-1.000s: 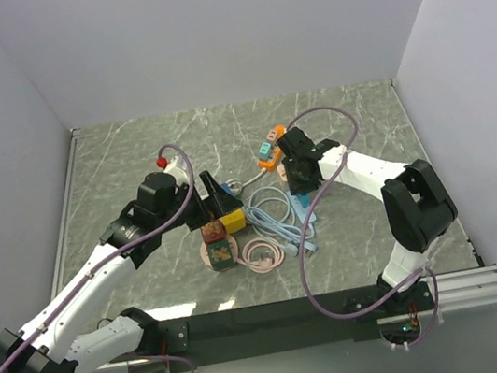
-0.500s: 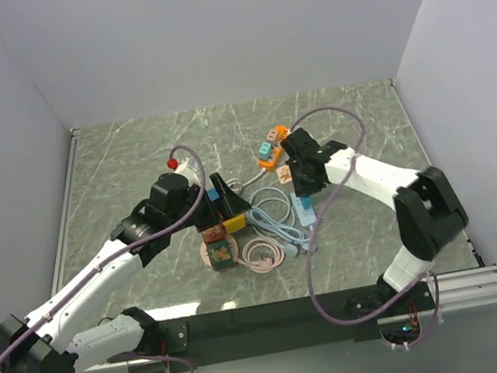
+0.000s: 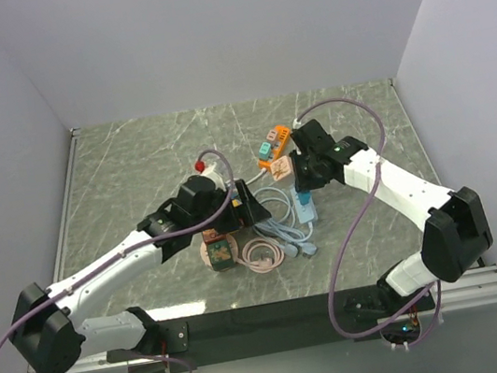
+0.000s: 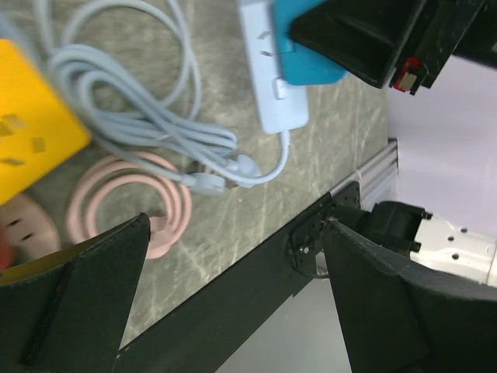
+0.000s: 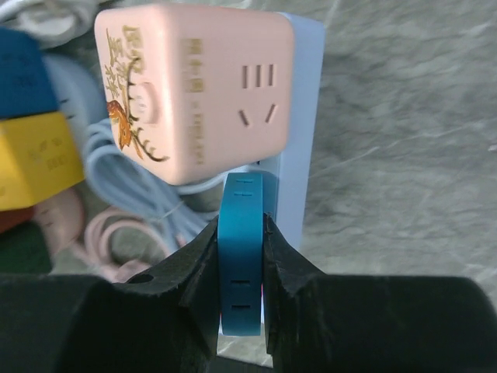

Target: Pull the plug off the socket

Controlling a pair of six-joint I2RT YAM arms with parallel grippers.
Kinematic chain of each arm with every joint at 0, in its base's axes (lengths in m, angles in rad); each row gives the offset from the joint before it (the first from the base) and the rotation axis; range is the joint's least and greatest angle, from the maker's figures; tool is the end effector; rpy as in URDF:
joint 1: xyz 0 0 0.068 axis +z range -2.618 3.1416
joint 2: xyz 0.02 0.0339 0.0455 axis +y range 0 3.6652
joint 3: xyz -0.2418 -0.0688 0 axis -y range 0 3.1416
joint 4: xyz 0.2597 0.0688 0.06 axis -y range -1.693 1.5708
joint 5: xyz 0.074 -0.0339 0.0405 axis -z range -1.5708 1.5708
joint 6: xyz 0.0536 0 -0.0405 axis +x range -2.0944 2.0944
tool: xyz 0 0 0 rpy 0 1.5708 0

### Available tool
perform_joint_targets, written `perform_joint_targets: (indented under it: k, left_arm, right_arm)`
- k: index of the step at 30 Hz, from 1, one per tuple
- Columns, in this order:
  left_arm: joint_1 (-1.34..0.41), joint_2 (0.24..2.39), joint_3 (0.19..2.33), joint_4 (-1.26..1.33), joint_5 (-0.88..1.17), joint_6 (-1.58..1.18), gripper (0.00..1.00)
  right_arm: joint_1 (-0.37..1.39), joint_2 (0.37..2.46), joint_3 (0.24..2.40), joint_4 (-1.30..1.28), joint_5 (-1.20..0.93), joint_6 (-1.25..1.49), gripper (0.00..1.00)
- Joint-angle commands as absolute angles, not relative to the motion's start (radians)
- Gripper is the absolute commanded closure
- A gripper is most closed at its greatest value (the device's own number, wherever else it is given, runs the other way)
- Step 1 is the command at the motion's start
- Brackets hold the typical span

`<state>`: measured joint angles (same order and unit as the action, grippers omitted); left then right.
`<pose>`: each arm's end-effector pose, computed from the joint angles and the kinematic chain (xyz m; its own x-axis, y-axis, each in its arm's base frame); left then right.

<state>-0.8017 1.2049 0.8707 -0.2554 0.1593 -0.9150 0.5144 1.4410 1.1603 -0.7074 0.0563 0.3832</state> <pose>0.2053 -0.2243 0.2402 -0.8708 -0.2255 -0.4369 0.1820 0.6776 -0.7125 0.2845 0.1573 0.2325 -0.8478 -0.0503 -0.5279 -0.1588 0.9739 0.1622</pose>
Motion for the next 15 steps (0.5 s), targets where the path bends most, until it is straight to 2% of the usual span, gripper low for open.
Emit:
perform_joint_targets:
  k: [1,6,12,15]
  left_arm:
    - [-0.851,1.244,0.871,-0.082,0.166,-0.914,0.01]
    - [-0.908,1.321,0.839,0.034,0.146,-0.922,0.01]
    - [-0.930,1.417,0.857,0.031,0.129,-0.931,0.01]
    - [-0.933,1.443,0.848,0.043,0.133,-0.939,0.01]
  right_arm:
    - [0.515,1.405,1.241,-0.726,-0.087,0.439,1.00]
    - [0.512,1.376,1.233,-0.733,-0.201,0.518,1.00]
    - [0.511,1.402,1.204,-0.767,-0.175,0.489,1.00]
    - [0.503,1.404,1.160,-0.701,-0.280,0.495,1.00]
